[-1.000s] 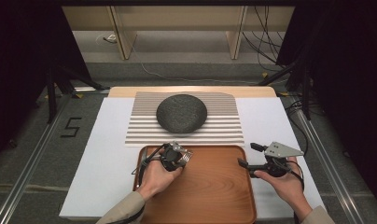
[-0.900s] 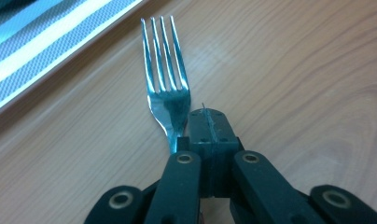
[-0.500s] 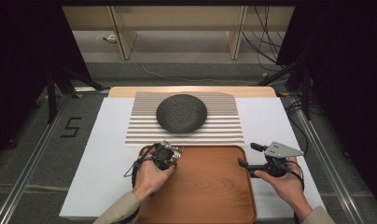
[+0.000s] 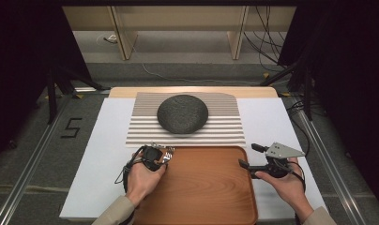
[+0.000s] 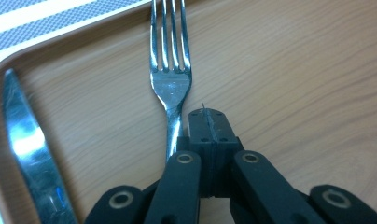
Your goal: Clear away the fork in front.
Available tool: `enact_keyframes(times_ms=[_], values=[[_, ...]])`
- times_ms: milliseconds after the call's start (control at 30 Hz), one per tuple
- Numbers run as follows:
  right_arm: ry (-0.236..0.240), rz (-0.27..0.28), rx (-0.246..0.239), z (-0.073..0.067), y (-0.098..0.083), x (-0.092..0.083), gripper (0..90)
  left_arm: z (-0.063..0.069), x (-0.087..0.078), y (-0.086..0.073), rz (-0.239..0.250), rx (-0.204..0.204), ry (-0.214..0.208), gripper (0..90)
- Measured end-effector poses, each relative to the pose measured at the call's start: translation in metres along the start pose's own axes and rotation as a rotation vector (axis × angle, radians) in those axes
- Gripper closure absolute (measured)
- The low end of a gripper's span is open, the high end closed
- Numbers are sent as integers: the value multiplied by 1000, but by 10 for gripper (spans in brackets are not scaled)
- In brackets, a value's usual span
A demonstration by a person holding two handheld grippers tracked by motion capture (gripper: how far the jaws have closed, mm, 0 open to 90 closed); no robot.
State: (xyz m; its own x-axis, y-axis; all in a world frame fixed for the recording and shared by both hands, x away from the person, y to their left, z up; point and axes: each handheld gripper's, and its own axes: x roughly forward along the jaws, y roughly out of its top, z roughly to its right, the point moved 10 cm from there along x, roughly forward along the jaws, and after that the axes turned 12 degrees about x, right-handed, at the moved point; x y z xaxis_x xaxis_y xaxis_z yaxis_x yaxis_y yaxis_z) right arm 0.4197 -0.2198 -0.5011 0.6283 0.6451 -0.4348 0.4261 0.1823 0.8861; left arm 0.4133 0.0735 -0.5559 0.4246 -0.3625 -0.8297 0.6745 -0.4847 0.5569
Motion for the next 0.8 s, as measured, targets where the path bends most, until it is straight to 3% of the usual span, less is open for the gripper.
enact_keyframes(times_ms=[433,800], values=[[1,1,-1,0,0,0,210,-9,-7,-8,10,-75,7,900],[2,2,-1,0,1,-1,210,-16,-12,-11,15,-98,22,900]])
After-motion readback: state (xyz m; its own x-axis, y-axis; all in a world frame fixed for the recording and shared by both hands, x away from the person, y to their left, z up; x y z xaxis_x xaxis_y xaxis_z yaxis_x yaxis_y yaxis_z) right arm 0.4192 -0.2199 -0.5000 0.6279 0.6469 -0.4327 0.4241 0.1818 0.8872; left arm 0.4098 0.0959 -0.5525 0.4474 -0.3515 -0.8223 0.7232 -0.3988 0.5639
